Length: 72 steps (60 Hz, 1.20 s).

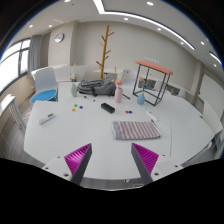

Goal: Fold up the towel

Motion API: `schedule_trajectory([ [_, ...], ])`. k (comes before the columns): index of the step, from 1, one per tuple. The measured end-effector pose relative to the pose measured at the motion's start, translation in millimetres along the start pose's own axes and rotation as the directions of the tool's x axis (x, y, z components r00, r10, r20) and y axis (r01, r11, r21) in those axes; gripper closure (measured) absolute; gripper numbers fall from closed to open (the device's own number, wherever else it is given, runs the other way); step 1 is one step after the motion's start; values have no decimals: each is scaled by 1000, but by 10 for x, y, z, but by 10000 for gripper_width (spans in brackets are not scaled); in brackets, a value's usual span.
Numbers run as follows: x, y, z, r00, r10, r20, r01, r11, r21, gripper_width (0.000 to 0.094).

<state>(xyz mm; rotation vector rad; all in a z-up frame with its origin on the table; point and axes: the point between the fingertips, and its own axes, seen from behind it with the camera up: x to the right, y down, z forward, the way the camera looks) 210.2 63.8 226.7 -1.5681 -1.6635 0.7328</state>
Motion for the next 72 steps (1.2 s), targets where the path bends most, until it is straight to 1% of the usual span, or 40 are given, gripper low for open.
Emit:
schedule_trajectory([
  [4, 30, -14, 95, 1000, -5, -18, 5, 1000, -6, 82],
  [7, 43, -39, 403, 1000, -9, -23, 9, 1000, -7, 84],
  [14, 3, -44, 693, 1000, 5, -28, -5, 1000, -19, 84],
  [15, 47, -35, 863, 1000, 7, -24, -7, 1000, -18, 85],
  [22, 86, -21, 1318, 1000, 3, -31, -4, 1000, -21, 85],
  [28, 138, 9, 1716, 999, -2, -38, 2, 1000, -5, 84],
  [37, 186, 77, 2346, 1000, 6, -26, -6, 1000, -9, 84],
  [53, 271, 214, 3370, 1000, 7, 7, -7, 998, -55, 88],
  [62, 331, 286, 3756, 1000, 1, 13, 0, 996, -88, 91],
  [65, 331, 309, 3839, 1000, 5, 18, -3, 995, -98, 110],
  [68, 311, 328, 3886, 1000, 9, 28, -6, 994, -111, 147],
  [71, 270, 328, 3918, 999, 28, 43, -23, 994, -111, 260],
  [72, 245, 329, 3923, 998, 37, 56, -31, 993, -114, 327],
])
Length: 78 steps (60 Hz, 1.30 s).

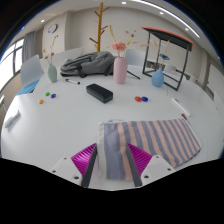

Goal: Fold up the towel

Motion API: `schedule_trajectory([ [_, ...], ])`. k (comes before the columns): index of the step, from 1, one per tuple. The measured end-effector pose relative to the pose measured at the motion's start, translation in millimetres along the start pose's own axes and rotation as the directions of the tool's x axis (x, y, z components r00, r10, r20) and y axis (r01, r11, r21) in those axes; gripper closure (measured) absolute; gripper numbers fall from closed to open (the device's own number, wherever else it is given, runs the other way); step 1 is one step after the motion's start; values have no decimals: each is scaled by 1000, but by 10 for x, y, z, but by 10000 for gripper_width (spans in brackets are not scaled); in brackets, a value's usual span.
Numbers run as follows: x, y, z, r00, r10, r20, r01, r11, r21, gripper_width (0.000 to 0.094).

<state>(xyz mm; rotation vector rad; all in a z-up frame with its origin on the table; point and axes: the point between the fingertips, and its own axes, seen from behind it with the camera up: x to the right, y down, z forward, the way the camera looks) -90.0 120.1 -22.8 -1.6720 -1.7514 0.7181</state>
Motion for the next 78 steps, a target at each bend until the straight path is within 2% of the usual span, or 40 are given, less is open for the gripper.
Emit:
schedule_trajectory([
  [1, -24, 6, 1, 1000, 11, 14, -11, 1000, -5, 423],
  [2, -19, 2, 1, 1000, 18, 15, -18, 1000, -10, 568],
  [4, 97, -31, 10, 1000, 18, -25, -19, 1000, -5, 925],
  [6, 169, -11, 35, 996, 48, -73, -49, 999, -8, 910],
  [12, 136, -12, 4, 996, 48, -75, -52, 998, -47, 922],
  [17, 66, -128, -142, 996, 80, -43, -83, 995, -61, 927],
  [24, 98, -530, -486, 991, 132, 6, -132, 991, -23, 927],
  [31, 538, -893, -761, 990, 144, -9, -144, 990, 13, 924],
  [39, 1261, -1033, -847, 984, 167, -61, -166, 986, 24, 914],
  [44, 1721, -932, -803, 977, 181, -116, -181, 983, 10, 913],
  [51, 2127, -734, -677, 970, 195, -144, -199, 980, -15, 909],
  [53, 2183, -681, -639, 972, 188, -139, -194, 981, -24, 850],
  [54, 2201, -650, -608, 974, 183, -134, -188, 982, -31, 769],
  [56, 2245, -577, -567, 976, 172, -133, -180, 983, -48, 488],
  [58, 2305, -524, -559, 976, 161, -144, -171, 983, -64, 104],
  [59, 2322, -515, -571, 978, 151, -148, -162, 985, -67, 95],
  [61, 2343, -521, -618, 980, 129, -151, -140, 988, -63, 147],
  [65, 2341, -557, -805, 985, 94, -147, -103, 993, -53, 71],
  [74, 2033, -714, -1576, 995, 72, -68, -75, 996, -45, 88],
  [78, 1940, -803, -2013, 995, 74, -65, -76, 996, -34, 84],
])
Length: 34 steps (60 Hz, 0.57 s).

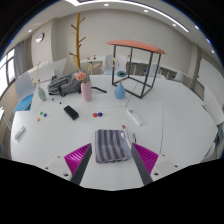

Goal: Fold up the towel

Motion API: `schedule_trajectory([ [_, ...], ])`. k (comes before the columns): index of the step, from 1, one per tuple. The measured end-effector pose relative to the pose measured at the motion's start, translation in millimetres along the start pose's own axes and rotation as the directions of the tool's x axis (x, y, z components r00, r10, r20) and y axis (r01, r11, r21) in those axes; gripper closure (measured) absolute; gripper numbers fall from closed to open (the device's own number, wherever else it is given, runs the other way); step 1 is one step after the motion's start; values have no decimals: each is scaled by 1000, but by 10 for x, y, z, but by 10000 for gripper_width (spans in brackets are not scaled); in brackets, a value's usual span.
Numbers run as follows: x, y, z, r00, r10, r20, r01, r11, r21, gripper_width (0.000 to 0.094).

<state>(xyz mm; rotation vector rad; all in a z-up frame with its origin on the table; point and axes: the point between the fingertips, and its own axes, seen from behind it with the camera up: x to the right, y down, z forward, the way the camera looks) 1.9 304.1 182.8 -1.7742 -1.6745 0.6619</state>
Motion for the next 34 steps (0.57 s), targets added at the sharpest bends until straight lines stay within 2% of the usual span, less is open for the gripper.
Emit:
schedule_trajectory([
  [6, -93, -88, -622, 1000, 11, -15, -11, 1000, 14, 84],
  [15, -329, -196, -1251, 1000, -27, -2, 27, 996, 81, 86],
  [21, -434, -161, -1406, 1000, -13, 15, 11, 995, 100, 87],
  [34, -487, 21, -1392, 1000, -9, 18, 8, 998, 67, 87],
])
